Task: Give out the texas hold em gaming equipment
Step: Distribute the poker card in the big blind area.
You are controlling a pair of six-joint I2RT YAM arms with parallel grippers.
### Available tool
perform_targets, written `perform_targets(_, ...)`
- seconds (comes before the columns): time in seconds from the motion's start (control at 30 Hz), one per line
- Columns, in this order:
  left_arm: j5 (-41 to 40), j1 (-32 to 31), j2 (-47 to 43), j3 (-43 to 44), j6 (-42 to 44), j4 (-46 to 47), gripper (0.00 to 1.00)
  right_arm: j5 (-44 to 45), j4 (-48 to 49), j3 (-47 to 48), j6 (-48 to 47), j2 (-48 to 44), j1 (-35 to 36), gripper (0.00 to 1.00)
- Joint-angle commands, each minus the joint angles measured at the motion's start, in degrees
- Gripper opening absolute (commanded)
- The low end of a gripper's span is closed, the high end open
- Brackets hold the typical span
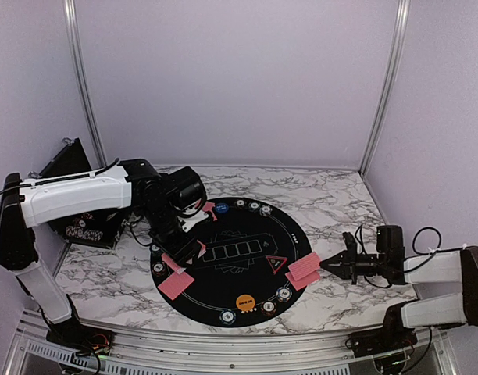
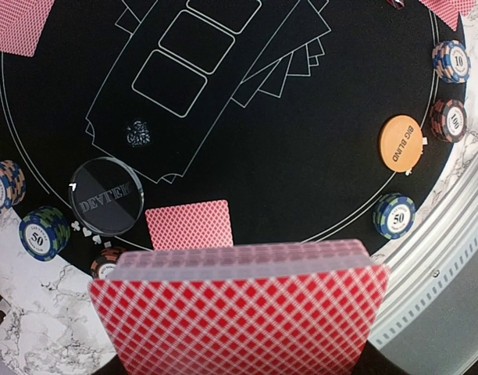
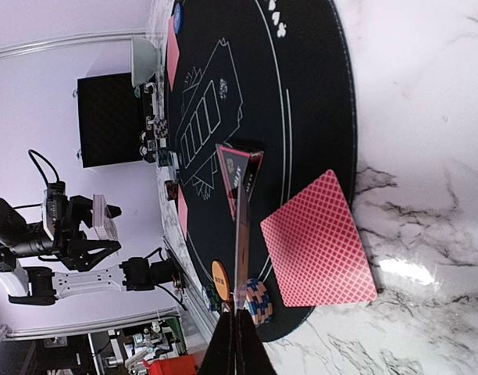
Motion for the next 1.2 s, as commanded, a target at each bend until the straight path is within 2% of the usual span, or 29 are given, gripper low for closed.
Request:
perform_targets(0.0,0.26,0.07,0.36,1.78,0.85,-0.48,0.57,-0.1,-2.02,0.76,-3.49,1.48,-0.52,0.0)
perform_targets(0.17,0.28,0.09,0.45,1.87,0.8,-0.45,0.57,0.63,-3.75,1.9,-5.57,3.71,-0.48,0.0)
perform_targets(0.33,0.16,0.09,0.26,1.53,0.74,-0.42,0.58,4.15,-10.2,3.53,-8.93,2.55,-0.51,0.3)
perform_targets(0.53,0.06,0.06,0.18,1.52,0.75,-0.48,0.58,12.21,-22.72,8.19,-14.21,-0.81,-0.48,0.44)
perform_targets(0.67,0.11,0.09,0.21,1.52,0.83,-0.45,0.58,18.13,-29.08,11.36,-17.29,-2.66,-0.35,0.47)
perform_targets(0.83,0.2,0.09,0.45,1.76,0.81,-0.48,0.58,22.42,-32.36,13.46,-18.72,-3.46,0.85,0.48)
perform_targets(1.17,0.18,0.05,0.22,1.87,0.89,-0.48,0.57,23.64,-28.55,20.37,-15.58,-0.22,8.11,0.5)
